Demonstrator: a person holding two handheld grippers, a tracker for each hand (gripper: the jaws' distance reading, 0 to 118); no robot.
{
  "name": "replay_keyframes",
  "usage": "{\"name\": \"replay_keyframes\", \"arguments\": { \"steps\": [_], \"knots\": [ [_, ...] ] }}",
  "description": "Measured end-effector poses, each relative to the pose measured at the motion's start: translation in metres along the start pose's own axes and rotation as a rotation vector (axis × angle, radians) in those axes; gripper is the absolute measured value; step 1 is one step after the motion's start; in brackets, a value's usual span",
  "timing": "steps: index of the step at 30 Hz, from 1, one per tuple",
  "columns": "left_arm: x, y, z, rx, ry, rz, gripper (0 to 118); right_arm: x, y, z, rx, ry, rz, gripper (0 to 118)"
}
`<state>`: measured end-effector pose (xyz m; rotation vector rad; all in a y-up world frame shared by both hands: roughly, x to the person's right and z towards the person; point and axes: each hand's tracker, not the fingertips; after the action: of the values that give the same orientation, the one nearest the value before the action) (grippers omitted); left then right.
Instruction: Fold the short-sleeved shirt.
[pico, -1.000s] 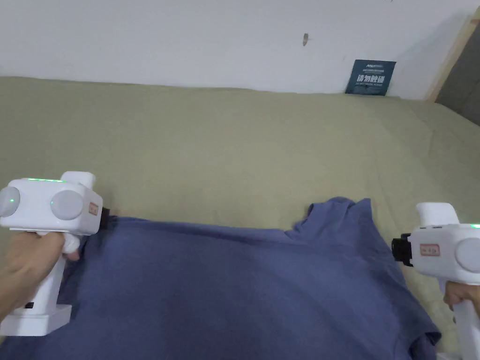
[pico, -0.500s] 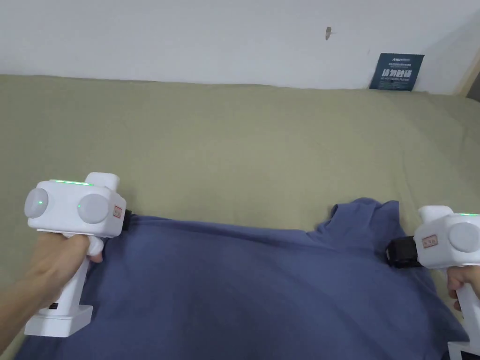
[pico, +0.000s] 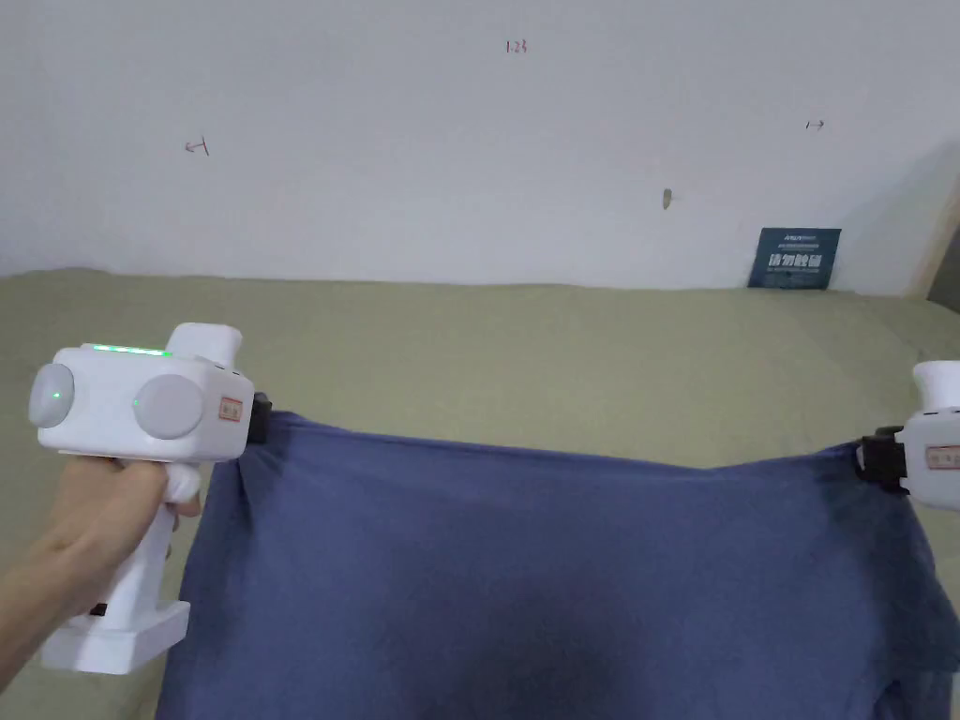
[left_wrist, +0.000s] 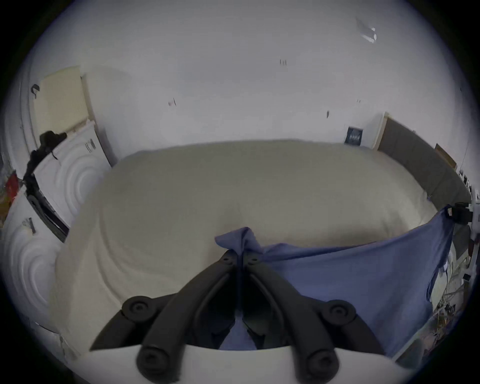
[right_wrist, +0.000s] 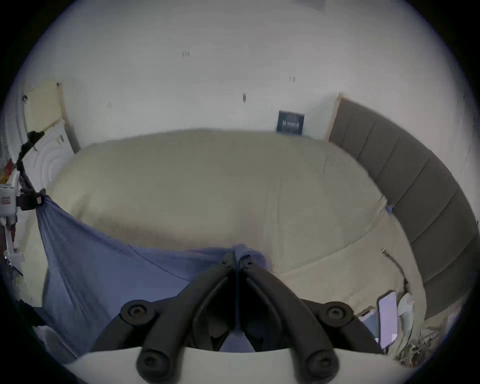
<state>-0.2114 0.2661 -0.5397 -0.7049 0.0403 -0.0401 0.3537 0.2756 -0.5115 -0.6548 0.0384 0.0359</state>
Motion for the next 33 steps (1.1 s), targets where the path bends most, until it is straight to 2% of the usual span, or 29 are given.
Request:
{"name": "replay_keyframes", "arguments": {
  "steps": [8,13,21,27,33],
  "knots": [
    [-0.021,0.056,0.143,0.192,0.042,-0.001,2,-0.012,0.068,0.118,0.219,0.01,0.043,1],
    [-0.022,0.094,0.196,0.289,0.079,0.004,2,-0.02,0.112,0.157,0.324,-0.019,0.043,1],
    [-0.017,0.165,0.2,0.356,0.171,0.053,2,-0.032,0.196,0.159,0.404,-0.055,0.046,1],
    [-0.01,0.226,0.18,0.384,0.22,0.088,2,-0.035,0.263,0.129,0.438,-0.102,0.015,1],
    [-0.005,0.278,0.151,0.421,0.245,0.081,2,-0.044,0.325,0.091,0.453,-0.149,0.034,1]
  ]
}}
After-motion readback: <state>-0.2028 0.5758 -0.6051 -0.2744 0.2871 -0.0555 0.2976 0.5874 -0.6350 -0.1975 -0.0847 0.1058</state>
